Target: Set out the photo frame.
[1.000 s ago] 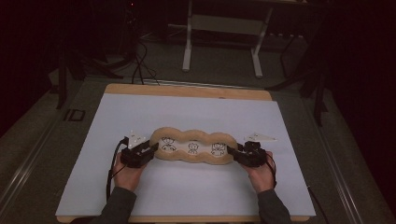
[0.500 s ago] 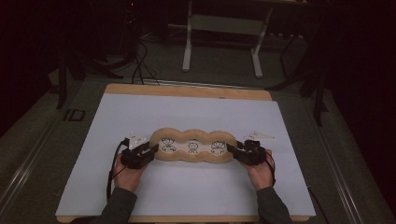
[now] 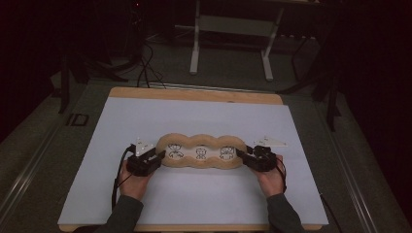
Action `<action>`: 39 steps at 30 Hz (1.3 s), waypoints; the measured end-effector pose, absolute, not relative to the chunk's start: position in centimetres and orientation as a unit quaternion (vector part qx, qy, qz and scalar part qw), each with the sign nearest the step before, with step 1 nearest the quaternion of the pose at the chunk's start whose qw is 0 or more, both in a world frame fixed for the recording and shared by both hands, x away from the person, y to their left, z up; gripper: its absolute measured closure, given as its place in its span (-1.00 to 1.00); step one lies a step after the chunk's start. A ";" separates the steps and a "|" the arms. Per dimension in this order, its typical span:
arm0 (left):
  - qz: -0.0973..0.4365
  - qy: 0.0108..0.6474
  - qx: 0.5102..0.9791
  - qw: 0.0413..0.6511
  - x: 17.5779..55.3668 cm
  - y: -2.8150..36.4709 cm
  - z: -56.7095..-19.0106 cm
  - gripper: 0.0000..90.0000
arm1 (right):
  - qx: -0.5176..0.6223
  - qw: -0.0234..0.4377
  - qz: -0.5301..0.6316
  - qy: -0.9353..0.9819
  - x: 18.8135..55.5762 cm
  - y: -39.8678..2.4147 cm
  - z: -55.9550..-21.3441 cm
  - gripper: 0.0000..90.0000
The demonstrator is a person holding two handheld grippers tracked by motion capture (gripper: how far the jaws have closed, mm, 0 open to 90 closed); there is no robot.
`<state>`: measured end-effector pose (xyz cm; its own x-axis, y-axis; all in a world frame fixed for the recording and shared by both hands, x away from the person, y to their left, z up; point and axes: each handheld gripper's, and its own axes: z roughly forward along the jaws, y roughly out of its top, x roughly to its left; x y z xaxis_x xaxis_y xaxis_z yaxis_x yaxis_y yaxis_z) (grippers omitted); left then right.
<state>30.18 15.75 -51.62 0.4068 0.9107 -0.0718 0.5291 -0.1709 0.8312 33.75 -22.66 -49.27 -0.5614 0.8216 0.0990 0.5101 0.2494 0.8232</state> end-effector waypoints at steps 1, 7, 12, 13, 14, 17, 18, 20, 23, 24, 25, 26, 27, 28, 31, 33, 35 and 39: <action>0.228 0.494 0.730 0.413 30.2 15.8 -51.6 0.48 | 0.432 0.179 0.434 0.770 33.7 -22.7 -49.3 0.39; 0.219 0.494 0.730 0.418 30.1 16.0 -51.6 0.50 | 0.439 0.168 0.435 0.768 33.4 -22.8 -49.5 0.39; 0.219 0.494 0.731 0.418 30.0 16.0 -51.5 0.51 | 0.441 0.161 0.436 0.768 33.2 -23.0 -49.6 0.39; 0.217 0.494 0.731 0.418 30.0 16.0 -51.5 0.51 | 0.440 0.161 0.436 0.768 33.2 -23.0 -49.6 0.39; 0.217 0.495 0.731 0.417 29.9 16.0 -51.5 0.51 | 0.440 0.161 0.436 0.768 33.2 -23.0 -49.6 0.39; 0.216 0.497 0.731 0.416 29.8 16.0 -51.5 0.51 | 0.439 0.162 0.437 0.768 33.2 -22.9 -49.7 0.39; 0.215 0.497 0.731 0.416 29.8 16.0 -51.5 0.51 | 0.438 0.161 0.437 0.768 33.2 -22.9 -49.7 0.38; 0.216 0.495 0.732 0.416 29.9 16.0 -51.5 0.50 | 0.438 0.159 0.438 0.769 33.2 -23.0 -49.7 0.37; 0.215 0.493 0.734 0.415 29.8 16.1 -51.5 0.49 | 0.438 0.156 0.440 0.768 33.3 -23.0 -49.7 0.36; 0.215 0.493 0.735 0.414 29.8 16.1 -51.5 0.48 | 0.438 0.155 0.441 0.768 33.3 -23.0 -49.8 0.35; 0.212 0.492 0.736 0.414 29.8 16.1 -51.5 0.47 | 0.437 0.154 0.441 0.768 33.3 -23.1 -49.8 0.35; 0.212 0.492 0.736 0.414 29.8 16.1 -51.5 0.44 | 0.437 0.154 0.441 0.768 33.3 -23.1 -49.8 0.35; 0.210 0.498 0.734 0.411 29.8 16.2 -51.4 0.44 | 0.436 0.153 0.442 0.769 33.3 -23.1 -49.8 0.34; 0.210 0.497 0.735 0.410 29.7 16.2 -51.4 0.36 | 0.436 0.150 0.443 0.769 33.4 -23.2 -49.8 0.33; 0.223 0.491 0.741 0.402 29.5 16.1 -51.2 0.28 | 0.437 0.147 0.441 0.770 33.3 -23.2 -49.9 0.24; 0.229 0.488 0.742 0.399 29.4 16.1 -51.1 0.23 | 0.437 0.150 0.435 0.773 33.2 -23.2 -49.9 0.18; 0.230 0.488 0.741 0.400 29.3 16.2 -51.0 0.21 | 0.437 0.149 0.433 0.774 33.1 -23.4 -49.9 0.15; 0.227 0.492 0.736 0.406 29.2 16.8 -50.8 0.17 | 0.436 0.139 0.435 0.776 32.8 -23.9 -49.6 0.14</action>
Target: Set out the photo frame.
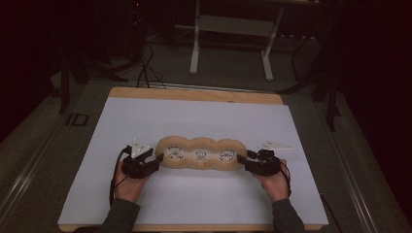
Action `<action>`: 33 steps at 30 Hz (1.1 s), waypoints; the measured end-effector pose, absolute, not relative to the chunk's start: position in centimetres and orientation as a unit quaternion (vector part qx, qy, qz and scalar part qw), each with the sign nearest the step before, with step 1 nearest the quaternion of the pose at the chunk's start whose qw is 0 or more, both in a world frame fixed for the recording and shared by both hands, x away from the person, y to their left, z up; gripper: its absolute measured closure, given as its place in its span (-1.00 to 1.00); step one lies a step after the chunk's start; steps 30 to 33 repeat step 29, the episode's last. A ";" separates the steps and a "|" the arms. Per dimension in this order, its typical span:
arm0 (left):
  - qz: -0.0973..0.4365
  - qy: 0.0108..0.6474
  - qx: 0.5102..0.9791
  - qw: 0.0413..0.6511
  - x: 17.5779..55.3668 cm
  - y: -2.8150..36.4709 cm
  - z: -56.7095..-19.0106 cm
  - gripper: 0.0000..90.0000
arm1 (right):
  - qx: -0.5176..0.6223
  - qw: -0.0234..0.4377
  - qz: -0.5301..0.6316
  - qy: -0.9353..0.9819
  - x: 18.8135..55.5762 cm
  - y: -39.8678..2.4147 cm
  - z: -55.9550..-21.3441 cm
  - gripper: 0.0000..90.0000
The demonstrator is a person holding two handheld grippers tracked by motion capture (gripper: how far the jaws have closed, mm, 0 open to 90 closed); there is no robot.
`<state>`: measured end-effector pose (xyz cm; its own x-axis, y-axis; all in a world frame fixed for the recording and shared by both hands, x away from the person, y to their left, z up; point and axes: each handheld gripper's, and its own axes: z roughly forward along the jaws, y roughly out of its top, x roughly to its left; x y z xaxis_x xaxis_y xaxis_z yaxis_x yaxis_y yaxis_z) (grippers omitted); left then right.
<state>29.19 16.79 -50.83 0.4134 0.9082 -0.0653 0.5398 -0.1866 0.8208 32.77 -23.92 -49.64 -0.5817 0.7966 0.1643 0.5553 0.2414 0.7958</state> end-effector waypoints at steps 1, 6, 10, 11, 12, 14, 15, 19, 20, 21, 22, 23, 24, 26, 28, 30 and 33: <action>0.225 0.492 0.736 0.408 29.2 16.9 -50.8 0.17 | 0.436 0.140 0.433 0.776 32.7 -24.0 -49.6 0.13; 0.221 0.490 0.737 0.411 29.1 17.3 -50.5 0.15 | 0.434 0.138 0.426 0.782 32.4 -24.5 -49.3 0.09; 0.219 0.488 0.735 0.416 28.9 17.7 -50.2 0.14 | 0.427 0.137 0.418 0.790 32.3 -24.7 -49.0 0.08; 0.218 0.488 0.736 0.416 28.9 17.8 -50.1 0.13 | 0.427 0.136 0.417 0.791 32.2 -24.7 -48.9 0.08; 0.219 0.487 0.735 0.416 28.9 18.0 -50.0 0.13 | 0.426 0.135 0.414 0.793 32.1 -24.8 -48.8 0.08; 0.217 0.486 0.738 0.414 28.8 18.2 -49.8 0.11 | 0.421 0.130 0.412 0.797 32.1 -25.0 -48.7 0.14; 0.217 0.485 0.740 0.414 28.7 18.4 -49.7 0.11 | 0.414 0.126 0.411 0.802 32.0 -25.1 -48.6 0.15; 0.221 0.477 0.750 0.402 28.6 19.0 -49.6 0.10 | 0.406 0.126 0.392 0.816 31.7 -25.5 -48.4 0.13; 0.223 0.474 0.754 0.397 28.5 19.1 -49.6 0.10 | 0.405 0.126 0.386 0.819 31.7 -25.5 -48.4 0.12; 0.224 0.472 0.758 0.390 28.5 19.2 -49.6 0.10 | 0.405 0.129 0.382 0.821 31.7 -25.6 -48.5 0.11; 0.228 0.468 0.763 0.384 28.4 19.2 -49.7 0.10 | 0.406 0.129 0.376 0.823 31.7 -25.7 -48.6 0.10; 0.228 0.468 0.763 0.384 28.4 19.2 -49.7 0.10 | 0.406 0.129 0.376 0.823 31.7 -25.7 -48.6 0.10; 0.238 0.463 0.770 0.368 28.4 19.3 -49.8 0.10 | 0.407 0.130 0.368 0.826 31.7 -25.8 -48.6 0.08; 0.248 0.458 0.779 0.350 28.4 19.3 -50.1 0.09 | 0.410 0.139 0.351 0.830 31.8 -26.2 -48.8 0.03; 0.252 0.456 0.785 0.336 28.4 19.4 -50.4 0.09 | 0.416 0.141 0.340 0.831 31.8 -26.6 -48.8 -0.02; 0.252 0.456 0.785 0.336 28.4 19.4 -50.4 0.09 | 0.416 0.141 0.340 0.831 31.8 -26.6 -48.8 -0.02; 0.252 0.456 0.785 0.336 28.4 19.4 -50.4 0.09 | 0.416 0.141 0.340 0.831 31.8 -26.6 -48.8 -0.02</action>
